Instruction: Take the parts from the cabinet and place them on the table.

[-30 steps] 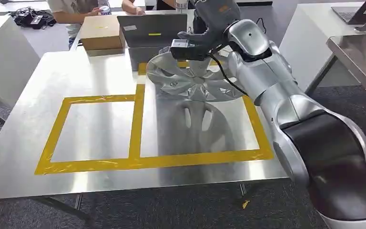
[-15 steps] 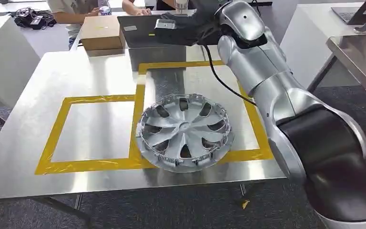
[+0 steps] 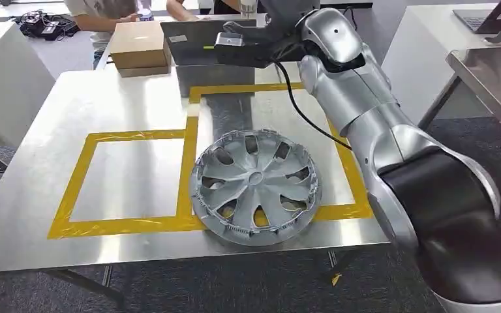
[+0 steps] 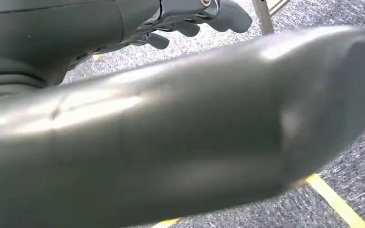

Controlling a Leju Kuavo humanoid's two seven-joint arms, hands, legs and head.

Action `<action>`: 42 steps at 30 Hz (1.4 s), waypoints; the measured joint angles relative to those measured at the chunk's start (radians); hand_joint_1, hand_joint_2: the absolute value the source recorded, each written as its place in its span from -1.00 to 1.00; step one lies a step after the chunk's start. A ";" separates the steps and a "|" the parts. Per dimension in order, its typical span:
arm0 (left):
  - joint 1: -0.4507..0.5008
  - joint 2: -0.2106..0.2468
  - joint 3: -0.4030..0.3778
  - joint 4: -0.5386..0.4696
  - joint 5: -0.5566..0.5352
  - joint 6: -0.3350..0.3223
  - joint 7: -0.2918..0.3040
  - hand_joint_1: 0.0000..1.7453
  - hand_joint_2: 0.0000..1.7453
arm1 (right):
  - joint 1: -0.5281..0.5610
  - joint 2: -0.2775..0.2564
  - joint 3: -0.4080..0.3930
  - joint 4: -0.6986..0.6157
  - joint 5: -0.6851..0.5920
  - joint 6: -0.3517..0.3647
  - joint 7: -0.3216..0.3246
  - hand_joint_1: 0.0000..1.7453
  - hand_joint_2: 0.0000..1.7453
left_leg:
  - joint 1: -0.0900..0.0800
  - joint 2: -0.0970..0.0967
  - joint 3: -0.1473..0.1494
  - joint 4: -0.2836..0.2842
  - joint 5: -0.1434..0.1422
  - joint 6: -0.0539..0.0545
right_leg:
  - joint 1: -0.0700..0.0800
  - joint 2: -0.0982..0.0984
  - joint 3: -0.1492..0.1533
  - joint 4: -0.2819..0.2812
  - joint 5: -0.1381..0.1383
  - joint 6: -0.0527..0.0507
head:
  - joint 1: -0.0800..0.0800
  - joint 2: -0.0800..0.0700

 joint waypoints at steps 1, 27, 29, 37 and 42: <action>0.000 0.000 0.004 0.000 0.007 0.000 -0.008 -1.00 -1.00 | 0.002 -0.003 0.001 0.000 0.000 -0.001 0.000 -1.00 -1.00 | 0.000 0.000 0.000 0.000 0.000 0.000 | 0.000 0.000 0.000 0.000 0.000 0.000 | 0.000 0.000; -0.009 0.004 0.014 -0.002 0.007 -0.015 -0.020 -1.00 -1.00 | 0.036 -0.035 0.033 -0.016 0.031 -0.005 0.021 -1.00 -1.00 | 0.021 0.005 -0.130 0.210 -0.101 -0.041 | -0.025 -0.002 0.003 0.025 -0.027 -0.010 | 0.003 0.000; -0.009 0.006 0.014 -0.002 0.003 -0.032 -0.013 -1.00 -1.00 | 0.044 -0.038 0.033 -0.016 0.031 -0.006 0.019 -1.00 -1.00 | 0.019 0.005 -0.166 0.329 -0.150 -0.039 | -0.018 -0.002 -0.016 0.026 -0.013 -0.013 | 0.003 0.000; -0.009 0.011 0.014 -0.002 0.001 -0.045 0.005 -1.00 -1.00 | 0.054 -0.062 0.034 -0.044 0.019 0.009 0.014 -1.00 -1.00 | -0.003 0.001 0.020 0.036 -0.045 -0.001 | -0.015 -0.002 -0.052 0.017 0.051 0.024 | 0.001 0.000; 0.002 0.014 0.014 -0.001 0.008 -0.044 0.007 -1.00 -1.00 | 0.069 -0.089 0.034 -0.047 0.005 0.000 0.009 -1.00 -1.00 | 0.004 0.006 -0.030 0.025 0.016 0.036 | -0.018 -0.005 -0.109 0.155 -0.102 0.051 | 0.005 0.000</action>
